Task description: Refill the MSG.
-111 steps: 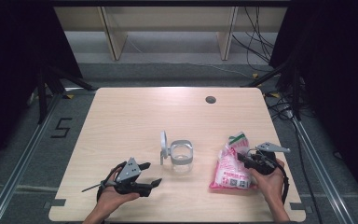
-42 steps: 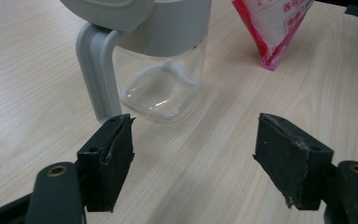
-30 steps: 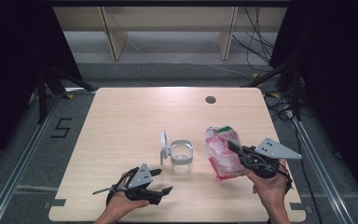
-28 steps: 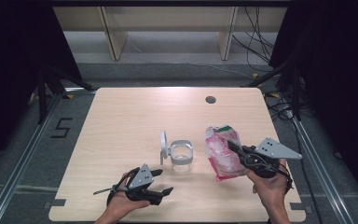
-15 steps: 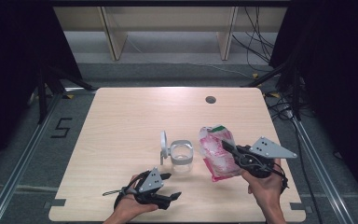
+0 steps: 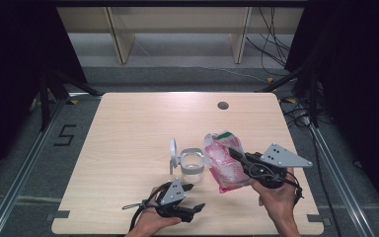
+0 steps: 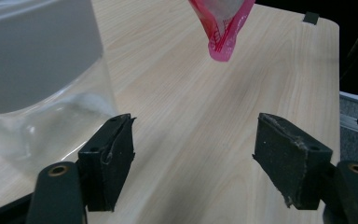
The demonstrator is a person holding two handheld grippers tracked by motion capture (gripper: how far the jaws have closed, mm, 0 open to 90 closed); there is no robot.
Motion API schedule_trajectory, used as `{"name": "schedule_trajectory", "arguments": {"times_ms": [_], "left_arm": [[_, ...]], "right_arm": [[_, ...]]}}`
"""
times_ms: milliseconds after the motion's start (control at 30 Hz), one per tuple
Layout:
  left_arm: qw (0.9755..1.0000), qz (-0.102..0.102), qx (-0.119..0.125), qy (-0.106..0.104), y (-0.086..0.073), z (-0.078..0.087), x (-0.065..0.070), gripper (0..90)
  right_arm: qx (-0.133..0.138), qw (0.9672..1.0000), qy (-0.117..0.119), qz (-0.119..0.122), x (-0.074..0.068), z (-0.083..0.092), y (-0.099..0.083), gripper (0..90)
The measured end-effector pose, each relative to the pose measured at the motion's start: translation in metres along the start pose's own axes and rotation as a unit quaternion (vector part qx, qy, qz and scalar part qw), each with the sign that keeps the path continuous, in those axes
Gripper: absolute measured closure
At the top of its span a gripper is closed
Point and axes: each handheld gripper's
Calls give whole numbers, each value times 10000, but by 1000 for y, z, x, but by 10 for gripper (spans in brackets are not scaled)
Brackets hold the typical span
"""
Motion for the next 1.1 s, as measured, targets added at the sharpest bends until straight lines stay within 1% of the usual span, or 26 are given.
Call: {"name": "schedule_trajectory", "arguments": {"times_ms": [33, 133, 167, 200, 267, 300, 333, 367, 400, 433, 467, 500, 533, 567, 600, 633, 667, 733, 767, 800, 833, 867, 900, 933, 967, 1100], "left_arm": [[10000, 12, 56, 23, 0, -3, 3, 277], [10000, -24, 68, 36, 1, -6, 4, 278], [10000, -1, 69, -47, 2, -8, 5, 278], [10000, 27, 66, -47, 3, -10, 6, 278], [9999, -28, 83, -82, 4, -13, 8, 280], [9999, -32, 119, 16, 5, -15, 11, 279], [9999, -32, 119, 16, 5, -15, 11, 279], [9999, -71, 126, 11, 7, -16, 12, 280], [9998, -62, 184, 7, 8, -17, 14, 280], [9998, -45, 198, -14, 9, -18, 16, 286], [9998, -61, 178, -21, 10, -19, 16, 305], [9998, -28, 160, -77, 12, -20, 16, 311], [9997, 7, 235, -41, 12, -22, 18, 311], [9998, -167, 130, -11, 13, -24, 18, 317], [9998, -167, 130, -11, 13, -24, 18, 321], [9997, -171, 143, 62, 13, -26, 21, 333], [9997, -196, 133, -11, 14, -28, 21, 333], [9996, -222, 178, 1, 13, -31, 25, 384], [9994, -275, 213, 44, 13, -31, 26, 403], [9993, -289, 220, 58, 14, -31, 27, 427], [9992, -305, 256, 94, 14, -32, 27, 450], [9991, -284, 322, 68, 14, -32, 27, 489], [9987, -339, 365, 43, 14, -33, 26, 536], [9985, -387, 354, 125, 15, -33, 26, 565], [9985, -411, 344, 120, 15, -33, 26, 600], [9979, -501, 370, 176, 16, -35, 26, 679]], "right_arm": [[32, 9999, 77, 83, -2, -1, 1, 900], [38, 9999, 80, 59, -4, -2, 2, 900], [87, 9999, 66, 127, -4, -3, 3, 900], [85, 9997, 214, 44, -8, -4, 3, 900], [49, 9998, 156, 120, -8, -4, 4, 900], [79, 9997, 152, 159, -9, -5, 4, 900], [79, 9997, 152, 159, -9, -5, 4, 900], [124, 9996, 225, 125, -11, -6, 5, 900], [124, 9996, 225, 125, -11, -6, 5, 900], [5, 9997, 240, 72, -14, -5, 6, 900], [50, 9997, 218, 109, -14, -6, 6, 900], [127, 9993, 238, 270, -13, -8, 7, 900], [122, 9995, 202, 187, -15, -9, 7, 900], [9, 9995, 303, 119, -17, -8, 7, 900], [9, 9995, 303, 119, -17, -8, 7, 900], [125, 9992, 309, 239, -16, -10, 8, 900], [125, 9992, 309, 239, -16, -10, 8, 900], [65, 9992, 369, 100, -19, -10, 8, 900], [69, 9993, 343, 139, -20, -10, 9, 900], [158, 9991, 326, 226, -19, -11, 9, 900], [156, 9991, 331, 221, -19, -11, 9, 900], [147, 9992, 309, 225, -19, -11, 9, 900], [188, 9990, 304, 270, -19, -11, 9, 900], [191, 9990, 298, 277, -19, -11, 9, 900], [163, 9990, 376, 187, -20, -11, 10, 900], [180, 9990, 361, 205, -20, -12, 10, 900]]}}
Point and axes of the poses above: each handheld gripper's, and its own axes: z roughly backward along the jaws, y roughly out of its top, x roughly to its right, and after that the axes turned 10 degrees about z, right-handed
